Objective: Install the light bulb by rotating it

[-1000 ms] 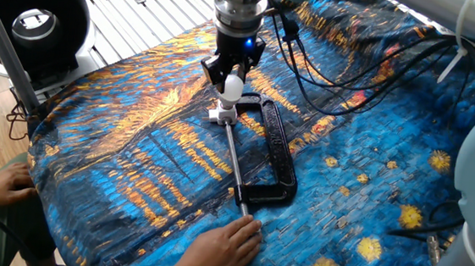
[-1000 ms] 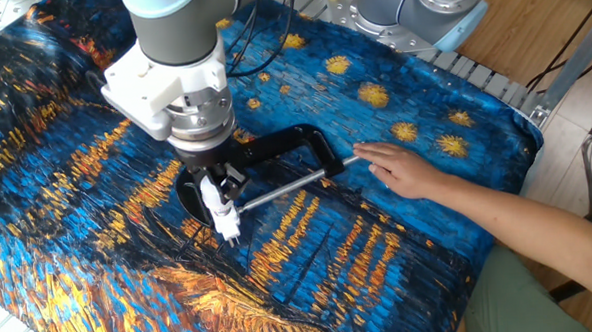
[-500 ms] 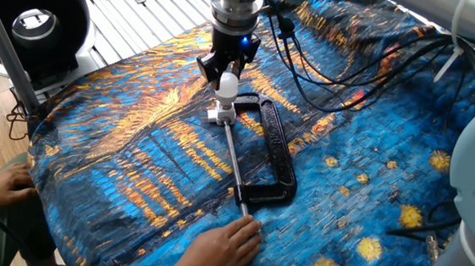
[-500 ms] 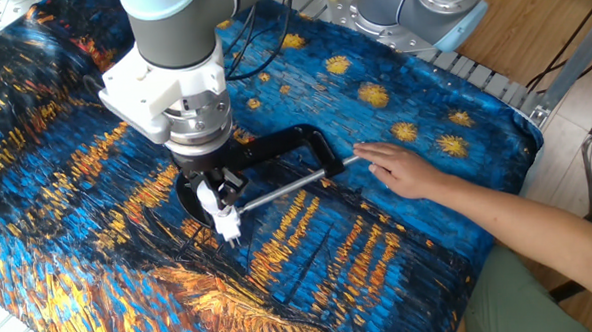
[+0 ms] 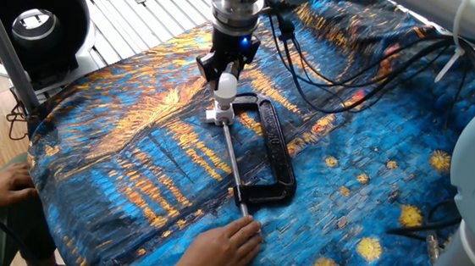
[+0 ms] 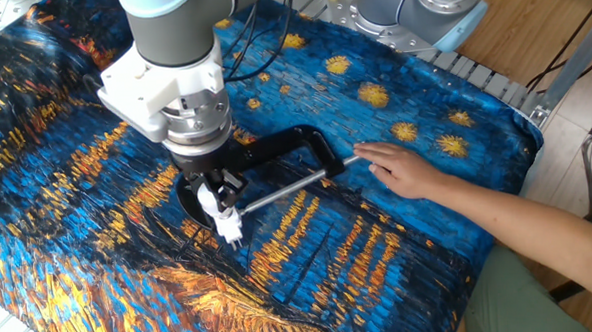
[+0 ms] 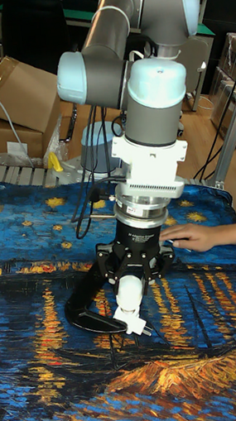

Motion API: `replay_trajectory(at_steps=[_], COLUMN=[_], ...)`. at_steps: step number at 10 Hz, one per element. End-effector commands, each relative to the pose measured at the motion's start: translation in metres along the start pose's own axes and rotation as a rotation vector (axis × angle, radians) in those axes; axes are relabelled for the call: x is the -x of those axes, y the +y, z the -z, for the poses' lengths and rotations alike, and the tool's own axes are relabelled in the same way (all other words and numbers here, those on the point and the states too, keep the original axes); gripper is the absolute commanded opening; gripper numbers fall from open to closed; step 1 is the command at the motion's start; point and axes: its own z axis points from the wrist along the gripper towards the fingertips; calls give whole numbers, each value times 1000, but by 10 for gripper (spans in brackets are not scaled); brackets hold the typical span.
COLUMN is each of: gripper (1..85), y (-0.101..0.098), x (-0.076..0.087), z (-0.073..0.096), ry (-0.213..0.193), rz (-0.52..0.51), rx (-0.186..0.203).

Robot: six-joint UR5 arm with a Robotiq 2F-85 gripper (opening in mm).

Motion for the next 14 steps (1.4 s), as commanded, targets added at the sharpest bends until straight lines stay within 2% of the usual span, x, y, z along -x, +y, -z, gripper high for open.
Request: replay_trajectory(at_steps=[1, 4, 5, 10, 14], gripper=[10, 10, 10, 10, 10], y=[2, 4, 7, 0, 7], x=[-1, 0, 1, 5, -7], z=[0, -1, -1, -5, 8], ry=[4, -1, -5, -26, 27], rz=[-35, -73, -96, -152, -173], rx=[21, 27, 40, 47, 73])
